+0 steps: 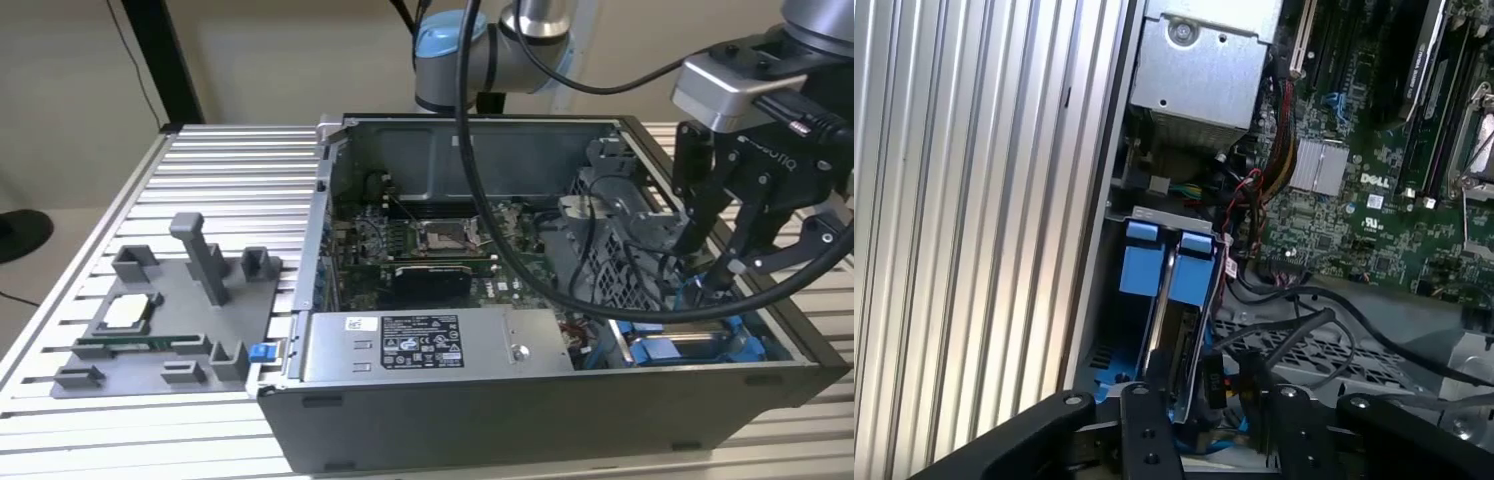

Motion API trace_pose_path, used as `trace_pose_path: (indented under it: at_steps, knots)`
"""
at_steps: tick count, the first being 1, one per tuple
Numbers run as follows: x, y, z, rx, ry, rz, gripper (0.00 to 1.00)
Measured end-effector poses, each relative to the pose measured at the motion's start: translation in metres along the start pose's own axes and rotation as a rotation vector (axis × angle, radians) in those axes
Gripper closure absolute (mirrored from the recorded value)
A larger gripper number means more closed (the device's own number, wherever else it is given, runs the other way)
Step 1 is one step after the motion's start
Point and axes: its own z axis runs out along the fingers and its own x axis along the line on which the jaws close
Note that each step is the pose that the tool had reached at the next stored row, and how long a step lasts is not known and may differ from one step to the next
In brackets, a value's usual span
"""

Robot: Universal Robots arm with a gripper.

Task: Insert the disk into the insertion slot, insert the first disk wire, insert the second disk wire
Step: 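Insert the first disk wire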

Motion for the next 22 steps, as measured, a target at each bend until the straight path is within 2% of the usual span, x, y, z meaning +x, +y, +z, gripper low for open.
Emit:
trace_pose_path:
  at_steps: [12,22]
  knots:
    - [-0.0006,-0.0001,0.0006,0.0002,-0.0009,-0.027,0.0]
    - [-0.0006,0.0,0.0016,0.0015,-0.0012,-0.031,0.0]
